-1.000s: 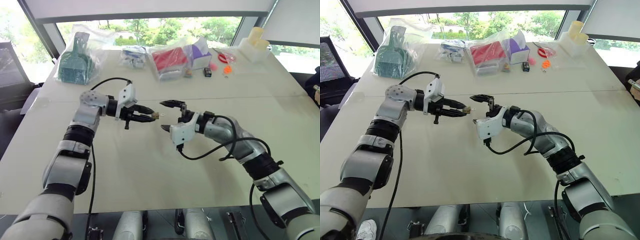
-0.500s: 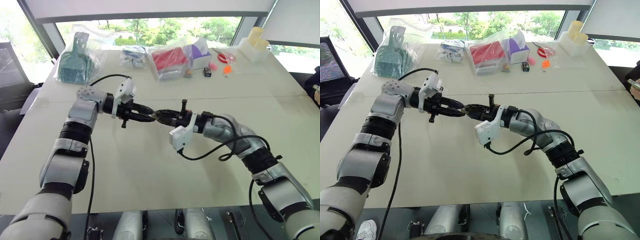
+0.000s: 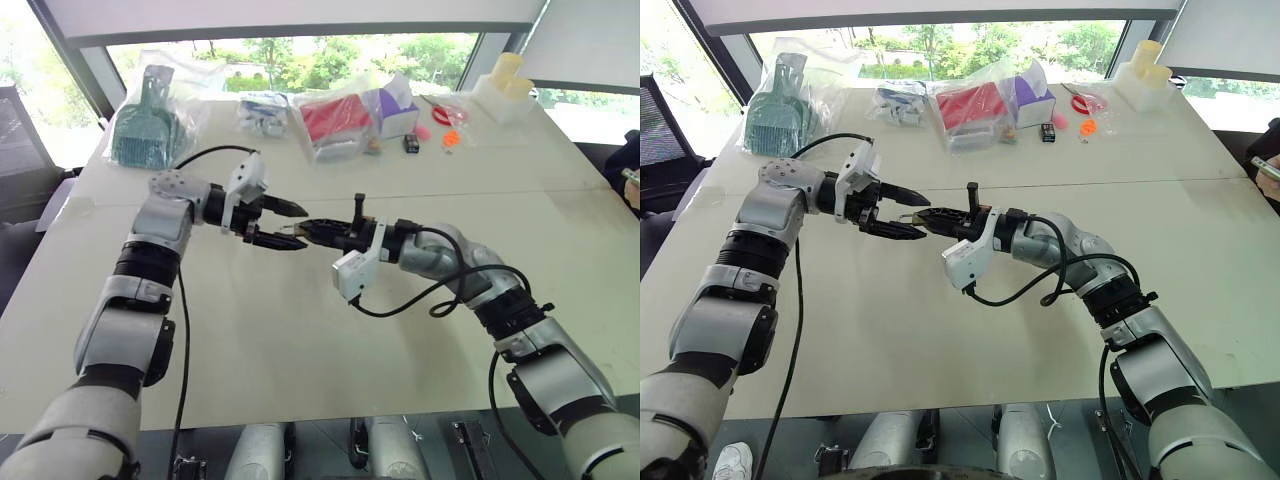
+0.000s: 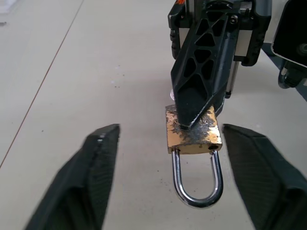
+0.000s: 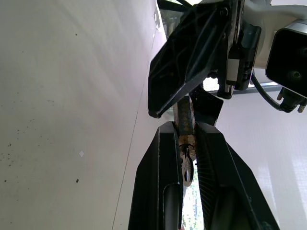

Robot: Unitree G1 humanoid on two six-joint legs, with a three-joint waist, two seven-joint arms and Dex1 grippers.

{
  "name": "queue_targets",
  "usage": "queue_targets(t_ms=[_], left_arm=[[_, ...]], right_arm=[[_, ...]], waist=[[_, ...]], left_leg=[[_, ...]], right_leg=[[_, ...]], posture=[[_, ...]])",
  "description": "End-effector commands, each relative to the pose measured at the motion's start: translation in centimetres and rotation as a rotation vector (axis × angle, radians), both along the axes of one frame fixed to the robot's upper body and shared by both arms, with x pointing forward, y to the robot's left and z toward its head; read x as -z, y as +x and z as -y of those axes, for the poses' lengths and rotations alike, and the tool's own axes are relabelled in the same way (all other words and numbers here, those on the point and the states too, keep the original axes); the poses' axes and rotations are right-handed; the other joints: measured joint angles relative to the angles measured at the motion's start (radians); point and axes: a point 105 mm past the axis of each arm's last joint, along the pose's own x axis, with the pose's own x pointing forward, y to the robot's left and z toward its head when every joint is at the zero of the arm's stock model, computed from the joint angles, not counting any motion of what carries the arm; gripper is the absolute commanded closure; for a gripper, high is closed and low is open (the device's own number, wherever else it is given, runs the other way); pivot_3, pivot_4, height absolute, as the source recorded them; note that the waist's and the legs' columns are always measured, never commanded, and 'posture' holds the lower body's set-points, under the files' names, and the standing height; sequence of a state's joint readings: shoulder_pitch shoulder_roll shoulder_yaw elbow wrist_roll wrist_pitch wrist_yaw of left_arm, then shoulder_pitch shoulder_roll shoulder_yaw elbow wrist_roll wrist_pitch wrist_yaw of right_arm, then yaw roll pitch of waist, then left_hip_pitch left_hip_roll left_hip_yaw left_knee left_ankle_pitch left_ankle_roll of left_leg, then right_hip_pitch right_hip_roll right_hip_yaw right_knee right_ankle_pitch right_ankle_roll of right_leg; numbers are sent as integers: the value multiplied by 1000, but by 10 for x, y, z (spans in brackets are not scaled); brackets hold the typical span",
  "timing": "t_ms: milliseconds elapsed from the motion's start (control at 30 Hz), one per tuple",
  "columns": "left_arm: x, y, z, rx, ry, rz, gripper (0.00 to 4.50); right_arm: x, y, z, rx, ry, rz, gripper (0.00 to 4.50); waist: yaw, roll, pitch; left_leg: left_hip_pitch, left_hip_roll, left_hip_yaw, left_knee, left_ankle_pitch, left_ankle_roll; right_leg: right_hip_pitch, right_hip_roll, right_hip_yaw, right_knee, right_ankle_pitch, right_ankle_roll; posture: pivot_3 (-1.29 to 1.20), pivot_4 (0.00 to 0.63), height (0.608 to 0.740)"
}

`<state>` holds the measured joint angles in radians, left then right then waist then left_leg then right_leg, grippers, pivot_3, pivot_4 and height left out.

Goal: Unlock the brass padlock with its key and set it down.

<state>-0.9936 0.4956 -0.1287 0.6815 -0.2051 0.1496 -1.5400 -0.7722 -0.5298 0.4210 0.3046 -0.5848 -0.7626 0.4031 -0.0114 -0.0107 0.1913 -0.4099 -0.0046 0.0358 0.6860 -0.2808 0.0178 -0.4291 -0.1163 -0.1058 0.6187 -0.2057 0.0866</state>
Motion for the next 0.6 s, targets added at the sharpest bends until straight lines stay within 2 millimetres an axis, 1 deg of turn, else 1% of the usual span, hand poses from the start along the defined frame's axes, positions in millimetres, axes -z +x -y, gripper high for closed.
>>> queue_targets(t_ms=[33, 100, 133, 200, 333, 400, 433, 467, 500, 600], left_arm=[[-28, 3, -9, -62, -97, 59, 17], [-39, 4, -14, -98, -155, 63, 17], [-42, 5, -16, -115, -176, 68, 264], [-45, 3, -21, -127, -190, 70, 905], [-42, -3, -22, -124, -168, 69, 2587], [-34, -7, -19, -106, -143, 68, 3490], [-31, -8, -17, -98, -134, 70, 3819], [-28, -10, -15, -88, -122, 72, 4277], [-24, -12, -14, -76, -107, 72, 4442], [-14, -16, -13, -62, -70, 64, 4442]], right_arm=[[-16, 1, 2, 4, 46, 30, 4500], [-15, 2, 3, 11, 49, 24, 4500], [-15, 2, 4, 13, 50, 22, 4500], [-14, 1, 4, 15, 51, 18, 4500], [-13, 2, 4, 17, 55, 11, 4500], [-13, 2, 4, 17, 58, 8, 4500], [-13, 2, 4, 16, 60, 7, 4500], [-13, 2, 3, 15, 61, 6, 4500], [-14, 2, 3, 14, 61, 6, 4500], [-14, 3, 2, 14, 65, 7, 4500]], waist=[[-1, 0, 0], [-2, 0, 0], [-2, 0, 0], [-2, 0, 0], [-1, 0, 0], [0, 0, 0], [0, 0, 0], [0, 0, 0], [0, 0, 0], [0, 0, 0]], left_leg=[[0, 0, 0, 0, 0, 0], [0, 0, -1, 0, 0, 0], [0, 0, -1, 0, 0, 0], [0, 0, -2, 0, 0, 0], [0, 0, -1, 0, 1, -2], [0, 0, -1, 0, 2, -4], [0, 0, -1, 0, 3, -5], [0, 0, -1, 0, 3, -5], [0, 0, -1, 0, 3, -5], [0, 0, -1, 0, 3, -5]], right_leg=[[0, 0, 0, 0, 0, 0], [0, 0, 0, 0, 0, 0], [0, 0, 0, 0, 0, 0], [0, 0, 0, 0, 0, 0], [0, 0, 1, 0, 0, 0], [0, 0, 1, 0, 0, 0], [0, 0, 1, 0, 0, 0], [0, 0, 1, 0, 0, 0], [0, 0, 1, 0, 0, 0], [0, 0, 1, 0, 0, 0]], posture=[[0, 150, 740], [0, 150, 740], [0, 150, 740], [0, 150, 740], [0, 150, 740], [0, 150, 740], [0, 150, 740], [0, 150, 740], [0, 150, 740], [0, 150, 740]])
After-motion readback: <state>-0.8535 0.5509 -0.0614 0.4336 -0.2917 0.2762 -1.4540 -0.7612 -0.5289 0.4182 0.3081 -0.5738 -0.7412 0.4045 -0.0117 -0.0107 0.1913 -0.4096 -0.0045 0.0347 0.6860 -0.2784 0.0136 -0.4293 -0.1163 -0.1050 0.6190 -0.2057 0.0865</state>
